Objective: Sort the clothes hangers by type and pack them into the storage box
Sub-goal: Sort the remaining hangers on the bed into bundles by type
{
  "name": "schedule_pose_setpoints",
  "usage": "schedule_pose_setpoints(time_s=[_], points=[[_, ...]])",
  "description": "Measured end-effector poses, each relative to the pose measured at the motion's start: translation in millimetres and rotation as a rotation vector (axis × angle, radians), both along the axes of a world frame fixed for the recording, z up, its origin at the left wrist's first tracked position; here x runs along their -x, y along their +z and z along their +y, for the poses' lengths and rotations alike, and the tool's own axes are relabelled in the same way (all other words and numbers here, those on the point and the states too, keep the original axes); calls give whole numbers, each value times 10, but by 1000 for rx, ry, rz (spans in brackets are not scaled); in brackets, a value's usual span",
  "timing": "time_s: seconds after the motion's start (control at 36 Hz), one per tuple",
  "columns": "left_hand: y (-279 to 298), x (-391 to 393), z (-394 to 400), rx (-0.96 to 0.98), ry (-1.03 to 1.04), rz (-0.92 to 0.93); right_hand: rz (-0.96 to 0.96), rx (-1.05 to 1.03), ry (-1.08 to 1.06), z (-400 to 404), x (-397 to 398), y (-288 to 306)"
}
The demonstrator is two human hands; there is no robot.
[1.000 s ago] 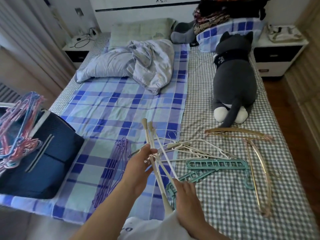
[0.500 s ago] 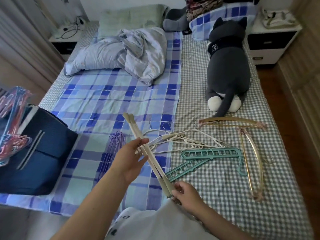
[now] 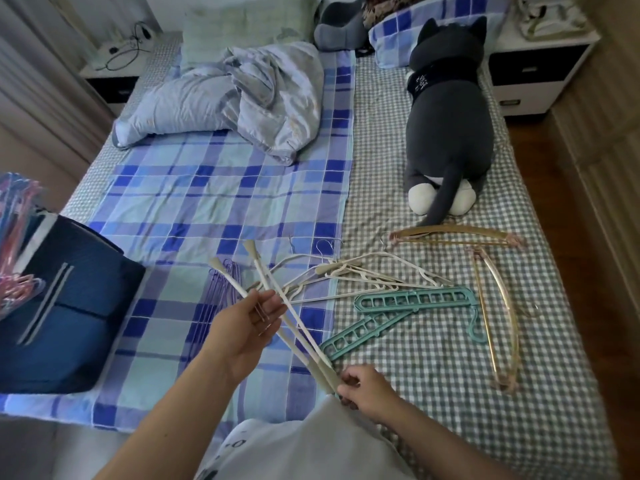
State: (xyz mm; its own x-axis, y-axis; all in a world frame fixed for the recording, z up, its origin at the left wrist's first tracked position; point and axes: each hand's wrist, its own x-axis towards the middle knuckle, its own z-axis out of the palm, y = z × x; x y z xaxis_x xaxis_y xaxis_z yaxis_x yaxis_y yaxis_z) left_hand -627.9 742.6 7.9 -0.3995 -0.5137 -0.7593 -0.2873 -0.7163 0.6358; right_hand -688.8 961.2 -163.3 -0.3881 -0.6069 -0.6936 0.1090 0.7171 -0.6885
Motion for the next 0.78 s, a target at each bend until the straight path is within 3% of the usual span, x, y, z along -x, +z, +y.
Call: schedule_pose_setpoints(time_s=[0.08,0.17,0.28,0.44,0.67,0.78], points=[[-84,-43,11,20,-11,-61,-66,-56,160,-15,188,-35],[-211,-60,-33,25,-15,-134,-16,-147,149,-24,641,-206],[-326,-79,-108,33,-4,-225,253,-296,25,-41,1486,-405],[-447,-97,-119,84,-113,-412,536,-506,104,-8,2549,-697],[-558,-202,-171,127,-15,-638,473,-654,356,-104,2965,-1055],[-532,-256,-182,168,56,-602,457,-701,435,-129,3007,-1189]])
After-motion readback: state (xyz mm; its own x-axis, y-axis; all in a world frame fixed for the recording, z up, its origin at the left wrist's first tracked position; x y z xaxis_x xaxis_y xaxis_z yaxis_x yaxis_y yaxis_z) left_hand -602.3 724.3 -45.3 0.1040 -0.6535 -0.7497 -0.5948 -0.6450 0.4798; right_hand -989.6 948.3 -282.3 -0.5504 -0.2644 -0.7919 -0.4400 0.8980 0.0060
